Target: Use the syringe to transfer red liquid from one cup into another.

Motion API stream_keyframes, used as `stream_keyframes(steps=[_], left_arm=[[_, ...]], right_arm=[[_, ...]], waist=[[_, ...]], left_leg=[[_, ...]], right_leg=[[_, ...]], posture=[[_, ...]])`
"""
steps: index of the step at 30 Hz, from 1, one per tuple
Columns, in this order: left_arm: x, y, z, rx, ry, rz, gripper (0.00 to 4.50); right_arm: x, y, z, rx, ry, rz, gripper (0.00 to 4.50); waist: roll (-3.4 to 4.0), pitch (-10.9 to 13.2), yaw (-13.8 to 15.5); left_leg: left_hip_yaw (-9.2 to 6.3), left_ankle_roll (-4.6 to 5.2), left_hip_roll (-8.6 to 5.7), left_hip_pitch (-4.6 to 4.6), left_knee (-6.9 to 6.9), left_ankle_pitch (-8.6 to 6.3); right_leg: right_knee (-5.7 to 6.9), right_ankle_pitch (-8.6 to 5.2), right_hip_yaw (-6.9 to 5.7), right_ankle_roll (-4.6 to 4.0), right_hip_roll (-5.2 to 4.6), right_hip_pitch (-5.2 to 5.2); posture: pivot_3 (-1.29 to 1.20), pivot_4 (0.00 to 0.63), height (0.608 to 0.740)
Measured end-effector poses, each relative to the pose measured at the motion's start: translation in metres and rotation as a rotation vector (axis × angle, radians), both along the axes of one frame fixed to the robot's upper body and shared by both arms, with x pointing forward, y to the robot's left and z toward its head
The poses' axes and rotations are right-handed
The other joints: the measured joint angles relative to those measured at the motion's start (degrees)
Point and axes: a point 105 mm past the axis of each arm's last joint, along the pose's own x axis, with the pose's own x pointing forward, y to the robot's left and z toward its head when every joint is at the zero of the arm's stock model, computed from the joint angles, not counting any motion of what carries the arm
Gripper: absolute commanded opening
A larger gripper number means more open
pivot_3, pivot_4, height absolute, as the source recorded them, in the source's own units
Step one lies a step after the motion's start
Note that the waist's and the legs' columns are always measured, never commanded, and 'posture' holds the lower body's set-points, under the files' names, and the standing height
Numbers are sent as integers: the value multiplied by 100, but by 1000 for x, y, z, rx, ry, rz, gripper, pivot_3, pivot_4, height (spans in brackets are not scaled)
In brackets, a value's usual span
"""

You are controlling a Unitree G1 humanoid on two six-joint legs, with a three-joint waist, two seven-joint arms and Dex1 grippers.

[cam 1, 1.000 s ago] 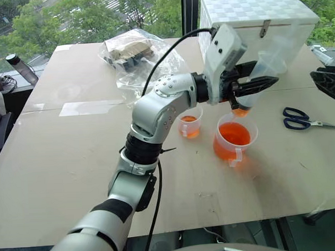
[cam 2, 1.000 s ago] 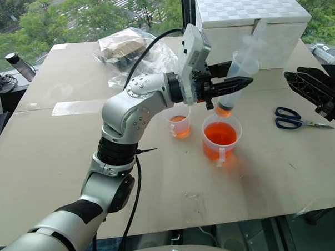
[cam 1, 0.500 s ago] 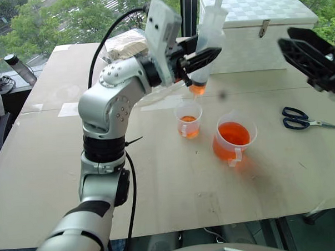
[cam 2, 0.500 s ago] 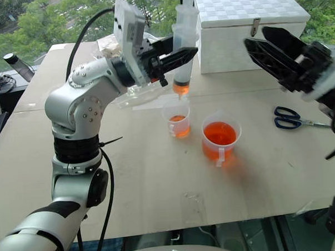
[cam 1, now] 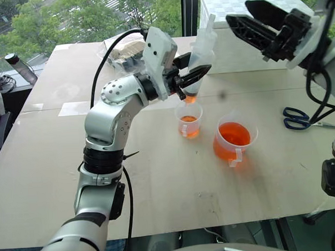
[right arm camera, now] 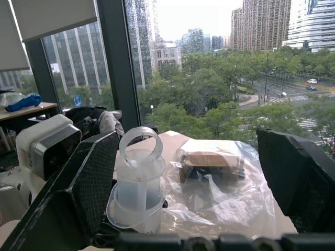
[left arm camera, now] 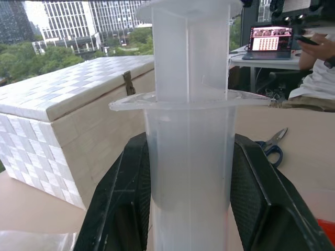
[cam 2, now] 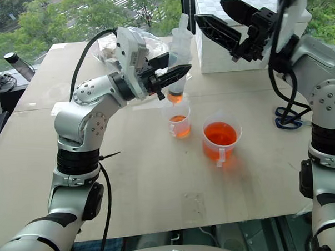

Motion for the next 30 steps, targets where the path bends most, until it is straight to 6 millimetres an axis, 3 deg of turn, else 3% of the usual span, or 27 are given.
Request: stream_keyframes(steps=[5, 15, 18, 26, 30], left_arm=[[0, 2, -10, -4, 25, 4, 1456], [1, 8, -8, -6, 14, 20, 1456], [1, 9, -10, -6, 20, 22, 1456], [1, 8, -11, -16, 24, 20, 1456], [1, 5, -12, -37, 34, 10, 1456]], right_arm=[[12, 9, -12, -35, 61, -12, 4483], [25, 28, -12, -30, 75, 32, 4483], [27, 31, -14, -28, 83, 44, 3662], [22, 41, -14, -34, 73, 96, 84], [17, 40, -14, -65, 63, 108, 84]], waist=[[0, 0, -6], [0, 0, -8], [0, 0, -12], [1, 1, -18], [1, 1, -8]], left_leg=[[0, 0, 0, 0, 0, 0], [0, 0, 0, 0, -3, 0], [0, 0, 0, 0, -3, 0], [-1, 0, 0, 0, -4, 0], [-1, 0, 0, 0, -5, 0]], right_leg=[[0, 0, 0, 0, -1, 0], [3, 0, -2, 0, 0, 0], [4, 0, -3, 0, 0, 0], [4, 0, -3, 0, 0, -1], [4, 0, -5, 0, 0, 0]], posture=[[0, 150, 740], [0, 150, 740], [0, 150, 740], [0, 150, 740], [0, 150, 740]])
